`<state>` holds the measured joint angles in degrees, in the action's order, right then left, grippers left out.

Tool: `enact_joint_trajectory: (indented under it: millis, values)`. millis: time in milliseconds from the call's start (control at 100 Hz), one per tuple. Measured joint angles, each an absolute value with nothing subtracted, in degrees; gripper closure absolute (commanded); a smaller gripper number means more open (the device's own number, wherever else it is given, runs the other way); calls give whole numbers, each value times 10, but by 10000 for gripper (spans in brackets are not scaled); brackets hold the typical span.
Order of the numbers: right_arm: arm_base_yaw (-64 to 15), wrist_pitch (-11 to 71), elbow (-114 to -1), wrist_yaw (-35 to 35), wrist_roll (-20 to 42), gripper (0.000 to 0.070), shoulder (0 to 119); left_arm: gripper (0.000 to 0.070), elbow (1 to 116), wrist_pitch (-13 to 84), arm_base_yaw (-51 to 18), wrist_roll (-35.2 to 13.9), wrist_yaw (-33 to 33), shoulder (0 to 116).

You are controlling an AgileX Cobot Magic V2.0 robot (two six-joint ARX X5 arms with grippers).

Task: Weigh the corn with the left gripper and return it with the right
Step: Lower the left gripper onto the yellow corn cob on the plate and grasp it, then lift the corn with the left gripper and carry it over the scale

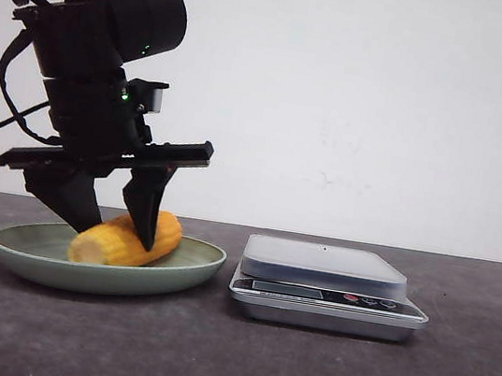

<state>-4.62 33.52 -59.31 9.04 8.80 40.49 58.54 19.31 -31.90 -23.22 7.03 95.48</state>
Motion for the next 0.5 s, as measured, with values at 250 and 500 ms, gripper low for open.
enact_joint_trajectory:
  millis: [250, 500]
  values:
    - [-46, 336, -593, 90, 88, 137, 405, 690, 585, 193, -320, -203, 77, 867]
    - [-46, 336, -593, 90, 88, 137, 405, 690, 677, 250, -366, -188, 77, 795]
